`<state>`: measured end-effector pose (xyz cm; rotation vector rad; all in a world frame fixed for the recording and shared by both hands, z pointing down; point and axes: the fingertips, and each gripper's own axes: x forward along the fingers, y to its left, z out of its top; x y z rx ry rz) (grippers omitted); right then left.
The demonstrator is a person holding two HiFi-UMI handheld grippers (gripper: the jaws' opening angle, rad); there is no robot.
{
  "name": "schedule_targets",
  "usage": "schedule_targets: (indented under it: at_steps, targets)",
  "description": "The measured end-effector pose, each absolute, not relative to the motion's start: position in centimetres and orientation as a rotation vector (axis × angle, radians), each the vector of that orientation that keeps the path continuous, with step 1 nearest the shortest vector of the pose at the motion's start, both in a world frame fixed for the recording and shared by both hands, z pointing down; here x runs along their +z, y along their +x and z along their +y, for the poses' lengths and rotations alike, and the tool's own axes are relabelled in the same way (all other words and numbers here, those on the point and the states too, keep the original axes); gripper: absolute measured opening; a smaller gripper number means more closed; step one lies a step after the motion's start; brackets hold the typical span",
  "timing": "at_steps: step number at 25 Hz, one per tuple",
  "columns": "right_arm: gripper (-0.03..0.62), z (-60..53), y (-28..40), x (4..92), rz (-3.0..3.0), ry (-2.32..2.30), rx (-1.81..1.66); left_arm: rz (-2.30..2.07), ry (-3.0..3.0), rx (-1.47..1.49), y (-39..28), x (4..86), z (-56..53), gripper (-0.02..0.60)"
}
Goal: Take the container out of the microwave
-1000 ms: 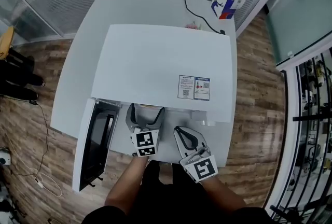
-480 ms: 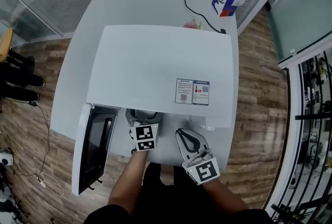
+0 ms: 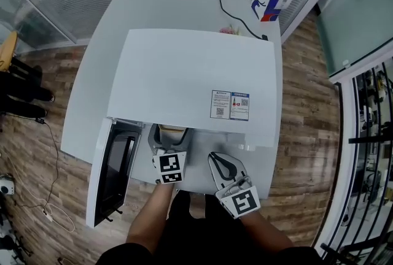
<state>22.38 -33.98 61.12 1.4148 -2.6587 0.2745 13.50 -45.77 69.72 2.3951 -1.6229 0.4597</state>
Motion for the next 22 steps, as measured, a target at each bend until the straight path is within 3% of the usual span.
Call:
schedule_targets:
  at_steps: [22]
  targets:
    - [-0.002,-31.8,19.6,53.5,-2.674,1.5,-0.01,-1.478,2.492,0.447,9.5,65.9,-32.1,0.446]
